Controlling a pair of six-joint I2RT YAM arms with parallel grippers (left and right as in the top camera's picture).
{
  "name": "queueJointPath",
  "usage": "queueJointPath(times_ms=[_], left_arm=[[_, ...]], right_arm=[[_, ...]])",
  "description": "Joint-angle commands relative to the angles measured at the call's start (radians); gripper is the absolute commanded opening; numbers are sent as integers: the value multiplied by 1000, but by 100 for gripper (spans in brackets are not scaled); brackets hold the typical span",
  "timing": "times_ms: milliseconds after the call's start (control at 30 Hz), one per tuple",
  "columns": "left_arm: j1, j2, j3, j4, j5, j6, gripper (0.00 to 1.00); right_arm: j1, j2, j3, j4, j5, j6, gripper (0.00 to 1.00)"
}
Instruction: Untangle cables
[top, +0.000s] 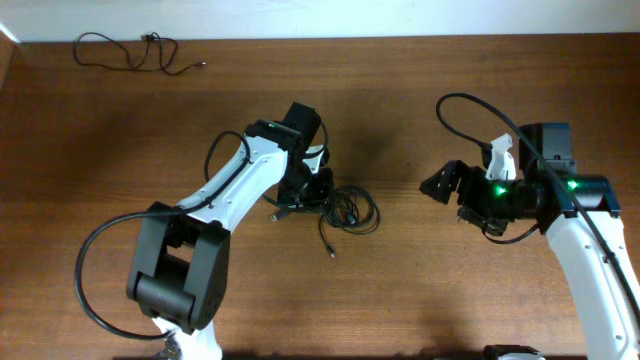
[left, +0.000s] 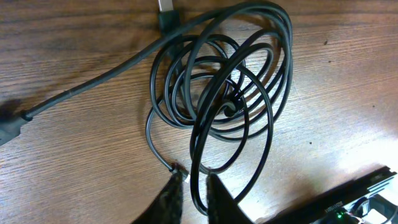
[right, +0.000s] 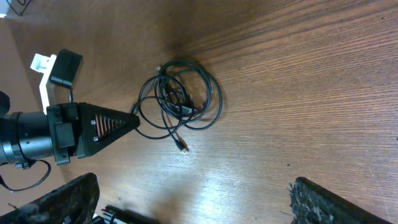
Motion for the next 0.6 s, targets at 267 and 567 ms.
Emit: queueJointPath(times_ms=[267,567], left_arm=[[-4,-14,-9,101,188,80,0],[-4,-214,118,350,748,190,0]], right_arm=[[-3,0,5,-13,9,-32,99],[-3,0,5,-17,9,-34,99]])
